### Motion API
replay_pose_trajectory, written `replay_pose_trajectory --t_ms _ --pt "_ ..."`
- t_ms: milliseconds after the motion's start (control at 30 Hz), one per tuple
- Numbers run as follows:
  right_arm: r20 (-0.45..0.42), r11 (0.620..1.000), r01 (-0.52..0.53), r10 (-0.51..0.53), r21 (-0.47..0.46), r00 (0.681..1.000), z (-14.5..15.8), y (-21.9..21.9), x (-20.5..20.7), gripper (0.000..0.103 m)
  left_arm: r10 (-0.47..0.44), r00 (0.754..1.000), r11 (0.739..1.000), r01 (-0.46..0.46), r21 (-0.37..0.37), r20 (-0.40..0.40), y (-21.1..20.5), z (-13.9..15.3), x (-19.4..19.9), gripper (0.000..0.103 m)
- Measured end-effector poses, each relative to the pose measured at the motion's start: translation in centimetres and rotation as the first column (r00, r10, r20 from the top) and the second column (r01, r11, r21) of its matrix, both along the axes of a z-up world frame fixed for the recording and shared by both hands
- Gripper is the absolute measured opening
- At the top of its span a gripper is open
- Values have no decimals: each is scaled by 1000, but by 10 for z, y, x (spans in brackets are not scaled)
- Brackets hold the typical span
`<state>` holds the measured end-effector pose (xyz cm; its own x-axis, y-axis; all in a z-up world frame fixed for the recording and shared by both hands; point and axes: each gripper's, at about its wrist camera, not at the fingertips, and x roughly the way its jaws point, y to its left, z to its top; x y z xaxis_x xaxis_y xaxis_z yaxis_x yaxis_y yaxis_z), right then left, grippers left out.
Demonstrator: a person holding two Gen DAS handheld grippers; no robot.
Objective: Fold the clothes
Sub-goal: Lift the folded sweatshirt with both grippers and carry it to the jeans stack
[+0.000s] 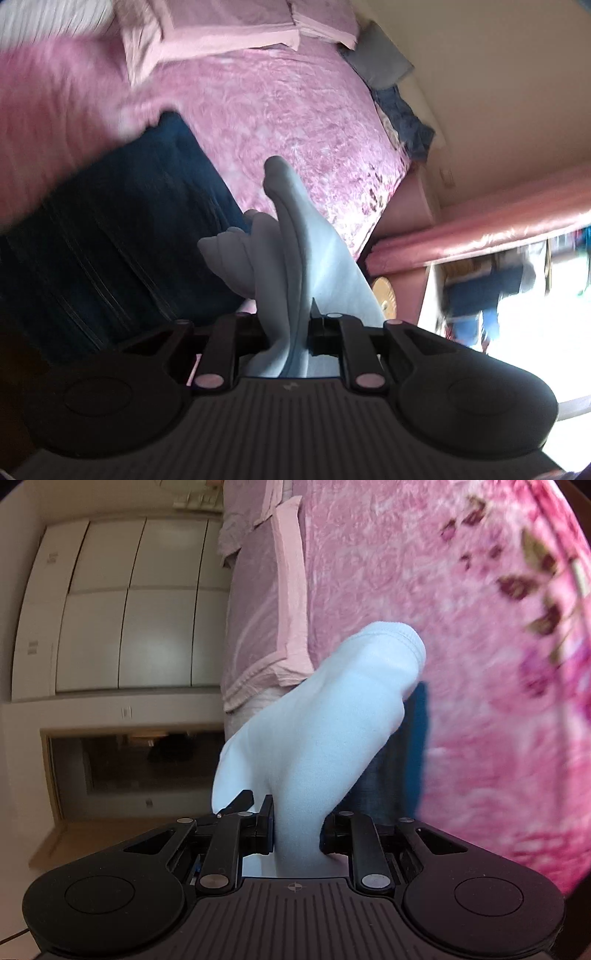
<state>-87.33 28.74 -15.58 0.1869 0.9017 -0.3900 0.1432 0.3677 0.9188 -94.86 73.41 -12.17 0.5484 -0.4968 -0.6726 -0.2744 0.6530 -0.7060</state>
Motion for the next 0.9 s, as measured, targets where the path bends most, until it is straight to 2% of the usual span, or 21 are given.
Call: replay_pose_trajectory --t_ms 167,367,433,500,533,600,633,667,733,767,800,833,900 --pt "27 997 77 -77 -6 997 9 68 -3 19 -76 997 997 76 6 -10 67 10 38 13" --pt "104 989 141 -137 -36 985 18 121 0 19 -160 987 987 159 18 23 94 10 79 13" --pt "163 985 163 -153 -53 975 15 132 -3 20 -178 984 984 177 32 24 96 -11 90 15" --pt "212 979 186 -167 -78 963 -3 141 -5 20 -194 981 979 194 57 6 100 -40 101 24" --pt "181 975 202 -183 -94 966 -25 146 -4 21 -178 983 982 180 62 -49 103 -66 105 26" --pt "23 960 216 -215 -178 976 -70 155 -2 29 -152 978 984 163 69 -143 107 -108 110 29" --pt "-34 953 221 -233 -209 972 -86 158 -4 30 -144 973 985 158 70 -179 109 -123 111 32" --pt "-39 949 248 -260 -195 965 -94 157 -8 31 -139 976 986 151 63 -167 111 -123 108 38" --pt "10 948 276 -278 -158 961 -89 154 -16 34 -129 982 989 137 49 -141 114 -122 102 39" --pt "32 949 265 -263 -170 964 -84 153 -18 42 -125 984 991 131 42 -129 116 -122 99 39" --pt "53 950 254 -248 -183 967 -79 153 -21 54 -132 983 989 139 50 -129 117 -120 96 40" --pt "73 950 244 -234 -194 970 -74 152 -24 59 -137 982 988 145 54 -127 119 -116 93 41" --pt "99 952 228 -211 -204 972 -68 149 -35 61 -149 982 985 157 63 -116 124 -110 84 47"
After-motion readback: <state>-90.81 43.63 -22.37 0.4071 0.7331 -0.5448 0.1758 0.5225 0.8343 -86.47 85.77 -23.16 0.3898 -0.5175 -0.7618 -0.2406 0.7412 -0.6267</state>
